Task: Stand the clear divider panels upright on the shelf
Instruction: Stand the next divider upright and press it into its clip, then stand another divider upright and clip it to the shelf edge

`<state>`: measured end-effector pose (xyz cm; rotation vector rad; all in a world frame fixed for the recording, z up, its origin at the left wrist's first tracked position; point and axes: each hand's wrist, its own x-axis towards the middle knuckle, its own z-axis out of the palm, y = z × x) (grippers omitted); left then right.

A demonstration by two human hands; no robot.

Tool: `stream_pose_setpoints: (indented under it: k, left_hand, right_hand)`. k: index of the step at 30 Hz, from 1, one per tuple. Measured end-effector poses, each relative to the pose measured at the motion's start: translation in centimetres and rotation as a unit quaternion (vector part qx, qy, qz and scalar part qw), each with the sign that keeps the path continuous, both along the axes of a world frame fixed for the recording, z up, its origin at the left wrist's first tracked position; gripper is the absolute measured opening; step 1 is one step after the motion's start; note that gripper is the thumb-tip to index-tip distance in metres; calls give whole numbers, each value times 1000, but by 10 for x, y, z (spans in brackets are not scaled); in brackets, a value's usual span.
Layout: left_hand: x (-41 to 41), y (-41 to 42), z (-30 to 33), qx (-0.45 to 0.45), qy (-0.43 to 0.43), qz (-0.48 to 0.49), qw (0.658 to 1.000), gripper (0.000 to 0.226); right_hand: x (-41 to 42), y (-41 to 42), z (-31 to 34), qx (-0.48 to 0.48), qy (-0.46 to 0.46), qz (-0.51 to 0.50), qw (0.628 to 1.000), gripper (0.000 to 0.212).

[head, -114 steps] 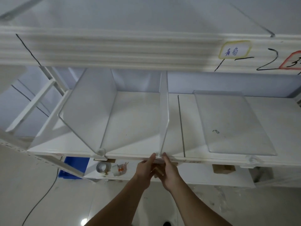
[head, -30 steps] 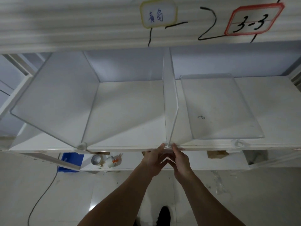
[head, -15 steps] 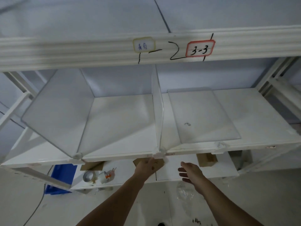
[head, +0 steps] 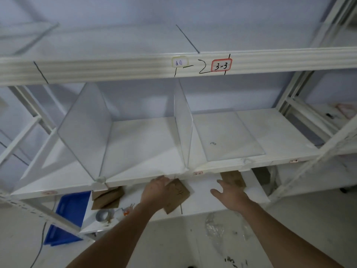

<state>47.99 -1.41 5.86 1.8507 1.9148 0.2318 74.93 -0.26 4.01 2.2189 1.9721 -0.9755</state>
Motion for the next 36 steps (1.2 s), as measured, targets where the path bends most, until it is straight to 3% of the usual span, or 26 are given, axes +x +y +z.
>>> stream_pose_setpoints:
  k: [4,9,11,17,21,27,30,33,36]
  left_hand:
    - [-1,-17,6,3,19,-26,999,46]
    - [11,-33,20,-25,70,-81,994,56]
    - [21,-38,27,-40,65,-74,994,67]
    - [79,-38,31,-36,69,-65,995,54]
    - [116,-3,-39,-48,65,-34,996,54]
    - [191,-1,-38,-42,66,-28,997,64]
    - [200,10,-61,-48,35,-7,998,79]
    - [208,14,-49,-58,14,34,998,65]
    - [210,27,-39,-52,-3,41,998,64]
  right_hand:
    - [-1,-3,13,42,-83,52,994,77]
    - [8,-2,22,51,-108,99,988,80]
    - [14,-1,23,52,-108,110,987,82]
    - [56,-4,27,50,-80,130,987,81]
    - [114,0,27,58,-74,139,986,91]
    - [184,18,33,44,-68,152,985,70]
    - [196,35,27,41,-67,166,983,65]
    - [193,55,21,38,-67,170,982,69]
    - [183,76,20,45,-57,179,981,71]
